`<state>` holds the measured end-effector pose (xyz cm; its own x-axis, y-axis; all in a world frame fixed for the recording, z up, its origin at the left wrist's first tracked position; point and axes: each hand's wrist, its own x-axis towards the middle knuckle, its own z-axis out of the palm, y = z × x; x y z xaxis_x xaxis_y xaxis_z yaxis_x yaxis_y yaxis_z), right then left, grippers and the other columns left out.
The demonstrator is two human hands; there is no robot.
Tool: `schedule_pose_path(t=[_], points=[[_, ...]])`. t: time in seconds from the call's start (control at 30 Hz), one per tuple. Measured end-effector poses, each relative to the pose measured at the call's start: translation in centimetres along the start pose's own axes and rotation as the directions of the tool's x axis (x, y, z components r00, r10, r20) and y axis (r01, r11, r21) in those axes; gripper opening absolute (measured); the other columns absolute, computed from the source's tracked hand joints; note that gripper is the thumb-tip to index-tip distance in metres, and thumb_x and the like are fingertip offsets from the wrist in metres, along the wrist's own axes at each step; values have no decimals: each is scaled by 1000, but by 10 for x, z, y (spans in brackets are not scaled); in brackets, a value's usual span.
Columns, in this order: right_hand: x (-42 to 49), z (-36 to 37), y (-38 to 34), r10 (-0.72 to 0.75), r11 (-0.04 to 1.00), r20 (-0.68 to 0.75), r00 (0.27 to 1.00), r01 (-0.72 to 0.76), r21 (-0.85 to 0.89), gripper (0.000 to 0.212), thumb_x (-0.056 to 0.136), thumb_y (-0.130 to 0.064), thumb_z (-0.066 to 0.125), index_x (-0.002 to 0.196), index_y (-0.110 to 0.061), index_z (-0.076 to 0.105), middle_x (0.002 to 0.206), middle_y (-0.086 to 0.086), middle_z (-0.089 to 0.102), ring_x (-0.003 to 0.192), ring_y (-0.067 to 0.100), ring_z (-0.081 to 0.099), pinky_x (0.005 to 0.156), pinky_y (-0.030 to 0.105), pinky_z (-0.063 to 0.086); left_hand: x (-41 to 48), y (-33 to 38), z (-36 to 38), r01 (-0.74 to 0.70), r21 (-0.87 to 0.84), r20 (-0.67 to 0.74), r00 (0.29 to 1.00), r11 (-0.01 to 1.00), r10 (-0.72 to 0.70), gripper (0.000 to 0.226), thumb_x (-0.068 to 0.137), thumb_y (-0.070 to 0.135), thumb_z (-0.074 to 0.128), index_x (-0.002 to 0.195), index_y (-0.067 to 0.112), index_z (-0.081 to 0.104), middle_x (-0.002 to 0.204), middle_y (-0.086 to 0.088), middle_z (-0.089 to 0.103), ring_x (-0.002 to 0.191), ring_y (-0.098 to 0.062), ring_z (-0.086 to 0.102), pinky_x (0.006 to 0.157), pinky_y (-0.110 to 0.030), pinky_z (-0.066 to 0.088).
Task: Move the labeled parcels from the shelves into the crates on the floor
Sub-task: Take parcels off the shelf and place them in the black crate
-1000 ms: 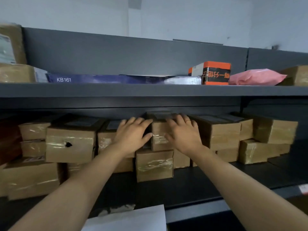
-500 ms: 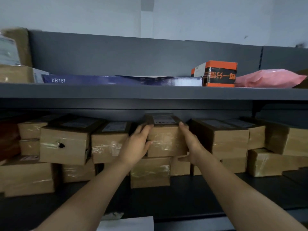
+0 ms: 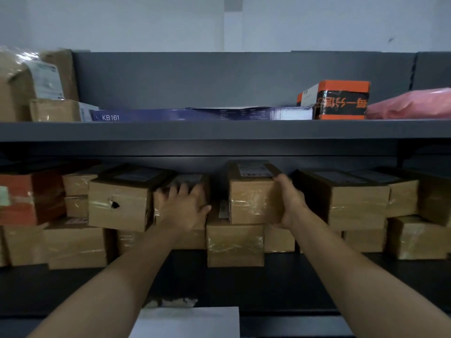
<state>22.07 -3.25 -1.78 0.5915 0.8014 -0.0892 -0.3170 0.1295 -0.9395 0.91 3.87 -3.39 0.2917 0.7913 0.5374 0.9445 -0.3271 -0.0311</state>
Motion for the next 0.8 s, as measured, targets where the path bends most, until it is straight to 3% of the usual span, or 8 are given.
schedule_pose_path(t=[0.13,0.23,0.37,0.5,0.57,0.63,0.7,0.8], points=[[-8,2,5,-27,997,9,1000,26,76,25,80,-39,68,92,-24,52,104,8,58,101,29,58,96,53,47,-12,6,4,20,-56,-37,999,998,-22,53,90,54,43,137,31,37,140,-2,42,135,-35,27,104,-71,8],[-20,4,12,-52,995,39,998,49,85,20,81,-40,67,90,-29,54,109,8,61,102,29,58,94,54,47,-29,2,9,-15,-75,-197,980,997,0,38,87,51,48,114,26,58,116,0,59,116,-34,47,98,-75,17],[-32,3,16,-78,992,15,997,76,104,20,82,-38,67,91,-30,52,106,7,58,100,29,56,94,55,47,-38,-11,7,18,-288,-233,968,958,-88,35,93,45,35,109,26,60,116,2,57,112,-25,45,98,-53,31],[-46,1,19,-74,991,31,997,70,114,19,81,-39,67,89,-30,52,108,8,57,103,30,56,93,56,47,-45,-11,5,275,-467,-143,915,841,-378,45,85,45,59,124,26,47,132,-7,41,122,-31,35,99,-45,27],[-51,1,22,-69,993,43,997,64,99,22,79,-41,68,92,-30,54,112,9,58,104,32,57,93,56,48,-51,-9,5,426,-578,-32,841,696,-541,69,76,48,69,131,19,38,137,-13,34,126,-36,32,101,-50,28],[-56,2,24,-65,995,45,997,62,74,24,76,-44,69,92,-32,55,113,10,58,104,33,57,93,57,48,-56,-9,7,534,-737,157,732,415,-662,86,69,46,77,135,18,31,140,-15,29,128,-38,29,102,-55,30],[-59,3,25,-50,997,50,998,47,58,29,75,-45,69,97,-30,57,114,10,57,104,33,57,93,56,48,-59,-11,14,582,-792,331,663,185,-672,94,66,43,80,138,17,26,141,-17,33,129,-39,32,103,-55,33],[-64,5,26,-11,999,65,998,9,44,48,79,-43,68,118,-25,46,105,8,52,98,30,54,92,54,48,-63,-17,24,566,-825,449,649,-5,-615,81,70,38,80,131,6,40,128,-14,55,121,-37,49,100,-48,42]])
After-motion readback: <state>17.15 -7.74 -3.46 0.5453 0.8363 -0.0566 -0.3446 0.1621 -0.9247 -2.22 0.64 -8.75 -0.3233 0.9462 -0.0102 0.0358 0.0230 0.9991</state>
